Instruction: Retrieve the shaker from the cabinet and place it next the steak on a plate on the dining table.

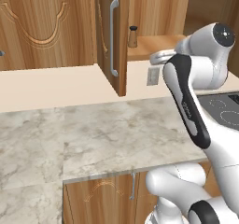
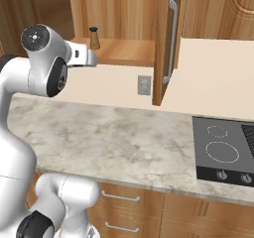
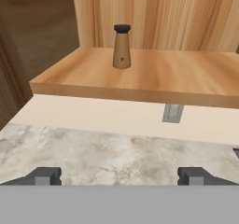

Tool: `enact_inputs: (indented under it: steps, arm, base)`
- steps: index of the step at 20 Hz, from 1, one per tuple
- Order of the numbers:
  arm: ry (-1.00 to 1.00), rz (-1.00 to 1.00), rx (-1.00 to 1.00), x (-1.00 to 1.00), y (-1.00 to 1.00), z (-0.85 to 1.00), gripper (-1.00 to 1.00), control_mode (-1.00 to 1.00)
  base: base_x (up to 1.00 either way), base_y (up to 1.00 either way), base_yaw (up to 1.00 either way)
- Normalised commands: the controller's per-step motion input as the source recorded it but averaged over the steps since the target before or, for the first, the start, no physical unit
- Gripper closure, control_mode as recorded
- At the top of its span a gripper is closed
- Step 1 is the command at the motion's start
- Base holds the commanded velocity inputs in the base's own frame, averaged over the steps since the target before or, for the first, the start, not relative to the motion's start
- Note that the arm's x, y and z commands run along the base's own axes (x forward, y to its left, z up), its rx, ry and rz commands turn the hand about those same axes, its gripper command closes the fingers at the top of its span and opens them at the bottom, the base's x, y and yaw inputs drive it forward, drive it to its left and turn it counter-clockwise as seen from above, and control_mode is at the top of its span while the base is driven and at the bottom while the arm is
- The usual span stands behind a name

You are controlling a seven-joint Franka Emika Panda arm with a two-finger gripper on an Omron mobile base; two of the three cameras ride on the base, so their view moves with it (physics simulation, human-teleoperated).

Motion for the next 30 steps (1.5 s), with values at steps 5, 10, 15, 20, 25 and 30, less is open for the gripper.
enact_inputs:
  steps: [5, 10, 15, 20, 25, 30]
  arm:
    - [0.0, 0.0, 0.0, 0.24, 0.0, 0.23, -1.0, -1.0]
    - [0.0, 0.0, 0.02, 0.43, 0.0, 0.15, -1.0, -1.0]
    - [0.0, 0.0, 0.05, 0.35, 0.02, 0.13, -1.0, -1.0]
    - [-0.02, 0.0, 0.04, 0.25, 0.05, 0.13, -1.0, -1.0]
    - [0.0, 0.0, 0.01, 0.25, 0.05, 0.05, -1.0, -1.0]
    - [0.0, 0.0, 0.0, 0.28, 0.06, 0.0, -1.0, -1.0]
  base:
    - [0.0, 0.0, 0.0]
    - [0.0, 0.0, 0.0]
    - [0.0, 0.0, 0.0]
    - [0.0, 0.0, 0.0]
    - [0.0, 0.0, 0.0]
    - [0.0, 0.0, 0.0]
